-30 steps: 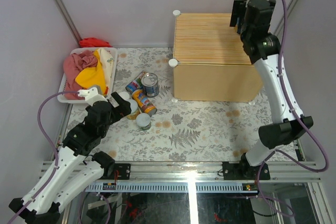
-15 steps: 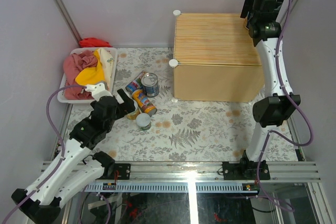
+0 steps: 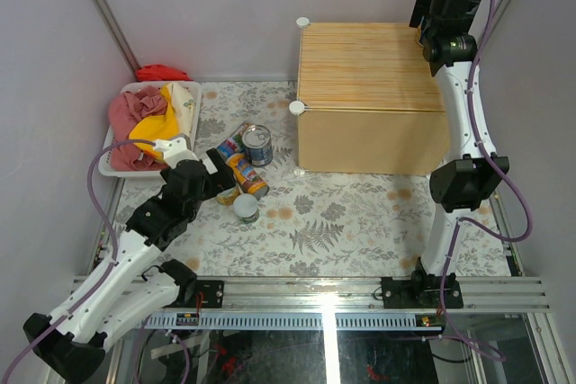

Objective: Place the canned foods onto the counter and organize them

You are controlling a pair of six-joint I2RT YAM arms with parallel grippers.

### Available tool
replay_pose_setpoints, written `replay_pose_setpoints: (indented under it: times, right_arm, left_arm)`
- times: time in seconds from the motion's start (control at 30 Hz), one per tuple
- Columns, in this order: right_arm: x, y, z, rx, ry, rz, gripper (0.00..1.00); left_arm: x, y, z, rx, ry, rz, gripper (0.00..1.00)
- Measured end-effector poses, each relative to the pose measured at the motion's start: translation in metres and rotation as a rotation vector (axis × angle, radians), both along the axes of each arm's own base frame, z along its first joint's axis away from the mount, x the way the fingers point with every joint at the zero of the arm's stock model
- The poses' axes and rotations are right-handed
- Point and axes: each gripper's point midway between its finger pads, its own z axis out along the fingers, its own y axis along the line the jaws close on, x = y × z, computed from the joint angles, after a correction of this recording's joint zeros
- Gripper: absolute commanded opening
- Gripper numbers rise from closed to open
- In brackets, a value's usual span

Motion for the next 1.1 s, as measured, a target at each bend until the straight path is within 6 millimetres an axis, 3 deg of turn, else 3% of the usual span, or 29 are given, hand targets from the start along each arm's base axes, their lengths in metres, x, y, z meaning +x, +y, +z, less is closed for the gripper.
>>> replay_pose_setpoints:
  times: [0.1, 0.2, 0.6, 0.93, 1.1]
  right_arm:
    - [0.001, 0.0, -0.001, 0.0, -0.002, 0.0, 0.87]
    - [0.003, 0.0, -0.002, 0.0, -0.012, -0.002, 0.99]
    - [-0.003, -0.001, 0.004, 0.018, -0.045, -0.011, 0.99]
    - [-0.037, 0.0, 0.022, 0.035, -0.078, -0.006, 0.99]
    - [-0.057, 0.005, 0.055, 0.041, -0.167, 0.008, 0.99]
  left_arm:
    - [0.002, -0.001, -0.001, 0.003, 0.002, -0.002, 1.0]
    - [0.003, -0.002, -0.003, 0.007, 0.007, -0.005, 1.0]
    - [0.003, -0.002, -0.002, 0.005, 0.005, -0.005, 1.0]
    - [0.0, 0.0, 0.008, -0.022, -0.026, 0.0, 1.0]
    - [-0.002, 0.001, 0.014, -0.036, -0.042, 0.004, 1.0]
